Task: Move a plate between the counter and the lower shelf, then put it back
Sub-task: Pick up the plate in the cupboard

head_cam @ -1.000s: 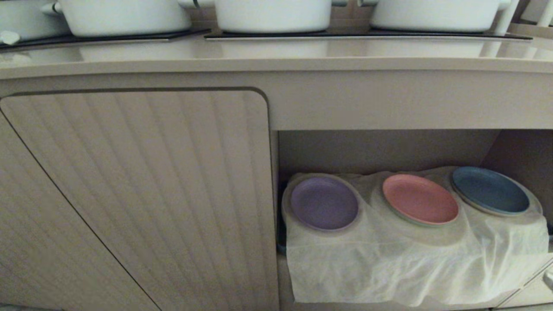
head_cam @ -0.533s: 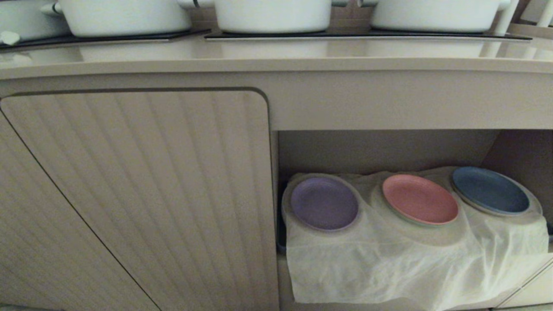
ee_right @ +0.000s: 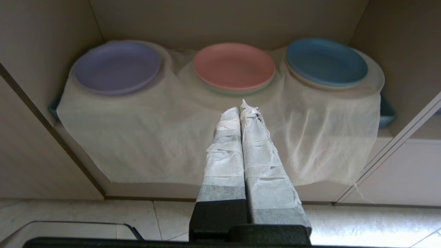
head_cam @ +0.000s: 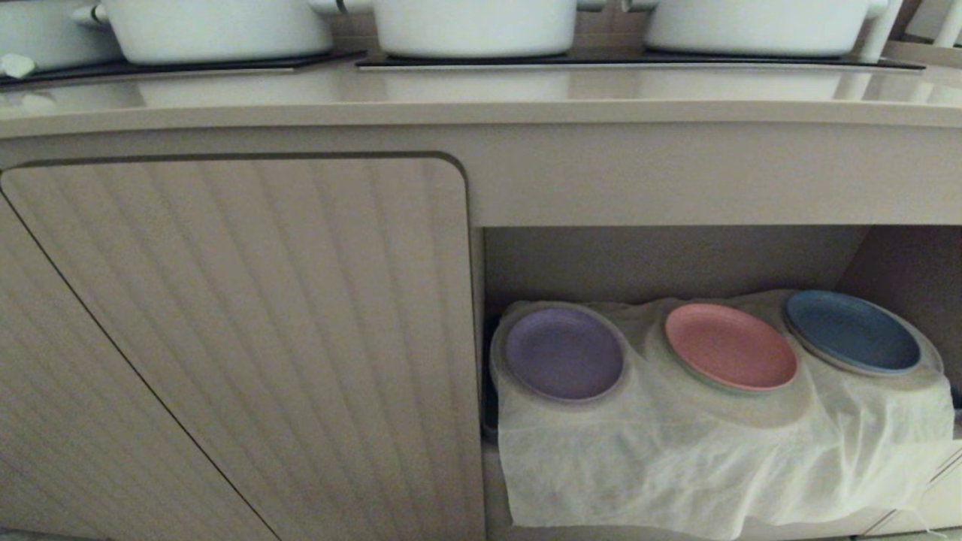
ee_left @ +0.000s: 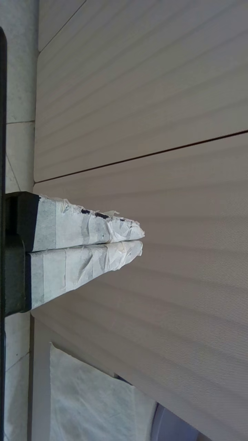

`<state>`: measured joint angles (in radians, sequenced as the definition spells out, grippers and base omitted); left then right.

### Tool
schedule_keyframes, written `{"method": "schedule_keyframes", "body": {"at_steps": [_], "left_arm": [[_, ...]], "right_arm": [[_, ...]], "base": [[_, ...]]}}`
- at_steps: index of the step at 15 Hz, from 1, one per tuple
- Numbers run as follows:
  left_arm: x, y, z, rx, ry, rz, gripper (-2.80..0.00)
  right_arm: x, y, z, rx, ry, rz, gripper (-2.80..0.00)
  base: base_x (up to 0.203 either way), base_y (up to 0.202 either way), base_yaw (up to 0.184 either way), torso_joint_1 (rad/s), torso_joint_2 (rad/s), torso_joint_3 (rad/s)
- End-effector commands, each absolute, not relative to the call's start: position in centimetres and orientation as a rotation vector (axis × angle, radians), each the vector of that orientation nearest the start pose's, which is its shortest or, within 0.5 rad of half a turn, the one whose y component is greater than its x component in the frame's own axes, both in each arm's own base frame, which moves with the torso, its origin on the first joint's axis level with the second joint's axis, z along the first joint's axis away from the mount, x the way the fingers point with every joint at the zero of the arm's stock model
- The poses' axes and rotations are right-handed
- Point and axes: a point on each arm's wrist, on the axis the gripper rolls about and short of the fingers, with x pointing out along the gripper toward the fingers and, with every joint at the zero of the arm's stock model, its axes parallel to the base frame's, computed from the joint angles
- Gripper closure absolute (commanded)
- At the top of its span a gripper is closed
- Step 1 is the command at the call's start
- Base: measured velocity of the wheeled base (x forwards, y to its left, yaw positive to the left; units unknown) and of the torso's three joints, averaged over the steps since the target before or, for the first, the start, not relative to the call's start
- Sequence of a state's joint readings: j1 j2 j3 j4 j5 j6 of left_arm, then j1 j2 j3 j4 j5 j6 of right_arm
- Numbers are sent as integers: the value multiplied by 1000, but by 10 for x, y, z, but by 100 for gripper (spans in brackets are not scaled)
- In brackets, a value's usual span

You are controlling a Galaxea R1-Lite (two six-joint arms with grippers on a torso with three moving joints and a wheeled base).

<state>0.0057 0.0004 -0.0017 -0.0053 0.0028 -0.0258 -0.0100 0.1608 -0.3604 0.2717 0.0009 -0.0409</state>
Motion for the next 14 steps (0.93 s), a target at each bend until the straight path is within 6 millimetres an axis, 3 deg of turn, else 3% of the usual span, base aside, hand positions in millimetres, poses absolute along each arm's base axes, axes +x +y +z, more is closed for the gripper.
{"method": "schedule_keyframes", "body": {"at_steps": [1, 3, 9, 14], "left_arm": [[-23, 0, 77, -26, -6, 9, 0], [-23, 0, 77, -26, -6, 9, 0], [-23, 0, 77, -26, -6, 9, 0], [-23, 0, 77, -26, -6, 9, 0]], "right_arm": [[-42, 0, 130, -44, 57, -5, 0], [-45, 0, 110, -52, 49, -4, 0], [-30, 0, 79, -125, 108, 1, 0], [-29, 1, 77, -95, 98, 35, 0]], "base": [[0, 0, 0, 0, 0, 0], [0, 0, 0, 0, 0, 0], [0, 0, 0, 0, 0, 0], [0, 0, 0, 0, 0, 0]]}}
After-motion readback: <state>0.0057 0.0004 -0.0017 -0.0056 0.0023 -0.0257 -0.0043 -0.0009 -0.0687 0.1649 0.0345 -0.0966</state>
